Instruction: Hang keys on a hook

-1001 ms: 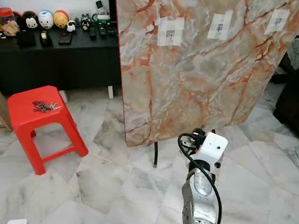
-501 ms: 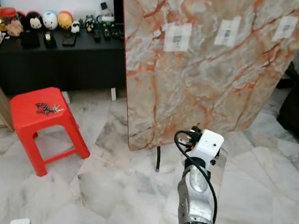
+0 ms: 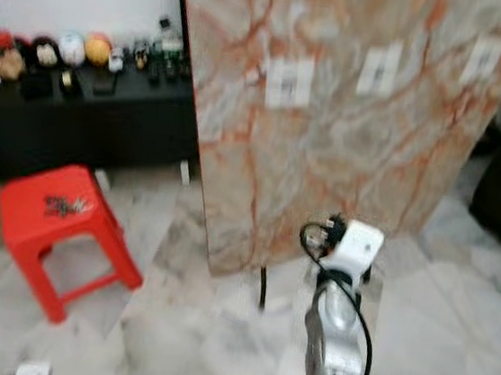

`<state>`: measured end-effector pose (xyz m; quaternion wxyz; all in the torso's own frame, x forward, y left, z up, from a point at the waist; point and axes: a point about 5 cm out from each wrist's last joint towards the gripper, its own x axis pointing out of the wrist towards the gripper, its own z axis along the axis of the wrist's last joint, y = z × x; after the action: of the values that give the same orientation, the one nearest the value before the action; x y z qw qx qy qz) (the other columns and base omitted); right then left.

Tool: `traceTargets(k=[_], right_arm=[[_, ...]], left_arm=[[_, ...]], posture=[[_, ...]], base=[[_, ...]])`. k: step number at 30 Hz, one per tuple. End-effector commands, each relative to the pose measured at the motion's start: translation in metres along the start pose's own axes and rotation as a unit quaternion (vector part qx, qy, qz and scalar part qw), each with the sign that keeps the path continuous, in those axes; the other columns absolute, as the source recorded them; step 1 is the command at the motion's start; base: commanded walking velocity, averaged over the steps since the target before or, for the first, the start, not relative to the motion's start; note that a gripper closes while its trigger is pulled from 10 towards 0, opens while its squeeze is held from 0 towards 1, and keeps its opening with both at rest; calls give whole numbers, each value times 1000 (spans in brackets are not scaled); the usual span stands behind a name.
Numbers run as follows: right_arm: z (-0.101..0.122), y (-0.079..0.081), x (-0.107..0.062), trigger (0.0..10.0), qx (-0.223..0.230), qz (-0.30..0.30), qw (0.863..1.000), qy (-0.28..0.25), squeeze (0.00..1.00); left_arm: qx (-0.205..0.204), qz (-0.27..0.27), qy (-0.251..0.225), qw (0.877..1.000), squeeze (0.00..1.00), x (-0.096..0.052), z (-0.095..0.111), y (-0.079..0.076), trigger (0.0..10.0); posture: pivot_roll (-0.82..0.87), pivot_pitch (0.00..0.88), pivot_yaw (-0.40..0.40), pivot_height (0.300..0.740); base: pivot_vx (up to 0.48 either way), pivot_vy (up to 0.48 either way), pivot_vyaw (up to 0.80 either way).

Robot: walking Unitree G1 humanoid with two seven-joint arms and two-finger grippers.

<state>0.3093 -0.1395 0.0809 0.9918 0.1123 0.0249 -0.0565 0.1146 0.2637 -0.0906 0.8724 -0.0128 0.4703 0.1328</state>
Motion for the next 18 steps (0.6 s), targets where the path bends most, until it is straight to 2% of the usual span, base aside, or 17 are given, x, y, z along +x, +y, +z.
traceTargets(k=[1, 5, 10, 12, 16, 18], right_arm=[[7, -8, 1, 10000, -8, -5, 1000, -13, 0], [8, -8, 0, 10000, -18, 7, 1000, -15, 0], [9, -6, 0, 10000, -16, 16, 1000, -19, 0], [8, -4, 1, 10000, -14, 16, 1000, -17, 0], [10, 3, 4, 10000, -2, 19, 1000, -19, 0], [9, 8, 5, 10000, -2, 27, 1000, -15, 0]], left_arm=[[6, -13, -5, 1000, 0, 2, 5, -9, 10000], [4, -17, -5, 1000, 0, 3, 5, -14, 10000], [6, -26, -3, 1000, 0, 3, 3, -23, 10000], [9, -28, 1, 1000, 0, 3, 0, -26, 10000], [5, -20, 5, 1000, 0, 2, -1, -21, 10000], [-13, -6, -1, 1000, 0, 3, 3, -14, 10000]], posture=[[-108, 0, 14, 740], [-106, 0, 4, 740], [-99, 0, 7, 740], [-89, 0, 10, 740], [-60, 0, -11, 740], [-48, 0, -18, 740]], base=[[334, 0, 0], [335, 0, 0], [333, 0, 756], [334, 0, 0], [334, 0, 0], [334, 0, 0]])
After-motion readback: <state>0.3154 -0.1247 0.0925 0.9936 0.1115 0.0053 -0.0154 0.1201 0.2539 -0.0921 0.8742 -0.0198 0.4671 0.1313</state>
